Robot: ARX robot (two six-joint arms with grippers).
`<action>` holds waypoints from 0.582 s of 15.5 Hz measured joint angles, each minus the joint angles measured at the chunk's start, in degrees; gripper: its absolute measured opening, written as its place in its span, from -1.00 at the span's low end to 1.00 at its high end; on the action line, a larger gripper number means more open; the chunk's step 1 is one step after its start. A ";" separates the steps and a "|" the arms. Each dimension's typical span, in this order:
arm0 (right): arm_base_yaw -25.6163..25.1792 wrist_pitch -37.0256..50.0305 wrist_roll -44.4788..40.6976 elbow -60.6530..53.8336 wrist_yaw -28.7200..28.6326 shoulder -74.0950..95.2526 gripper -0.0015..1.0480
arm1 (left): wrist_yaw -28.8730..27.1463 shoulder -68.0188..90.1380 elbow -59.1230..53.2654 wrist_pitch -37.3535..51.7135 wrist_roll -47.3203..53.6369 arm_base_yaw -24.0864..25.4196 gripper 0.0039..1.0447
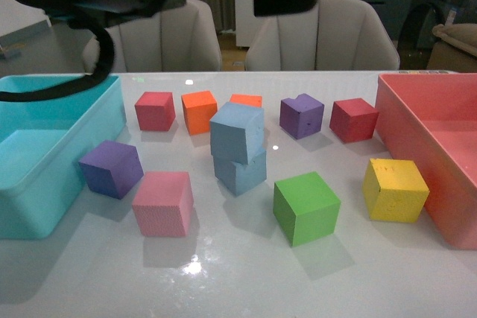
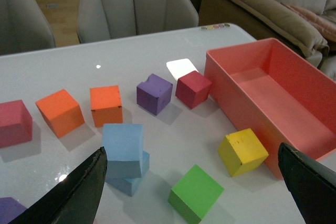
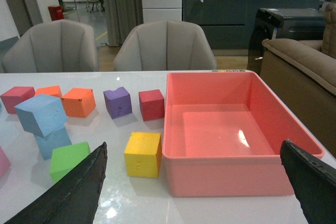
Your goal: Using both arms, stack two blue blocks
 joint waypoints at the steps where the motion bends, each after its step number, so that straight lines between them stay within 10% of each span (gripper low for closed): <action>1: 0.00 0.00 0.00 0.00 0.00 0.00 0.88 | 0.04 -3.45 -1.53 -0.74 0.42 0.42 0.88; 4: 0.00 -0.04 0.00 0.00 0.00 -0.02 0.88 | -18.21 -14.27 -14.78 14.71 6.03 2.82 0.41; 9: 0.00 0.00 0.00 0.00 -0.02 0.00 0.88 | -12.00 -30.69 -30.27 15.02 7.48 14.75 -0.50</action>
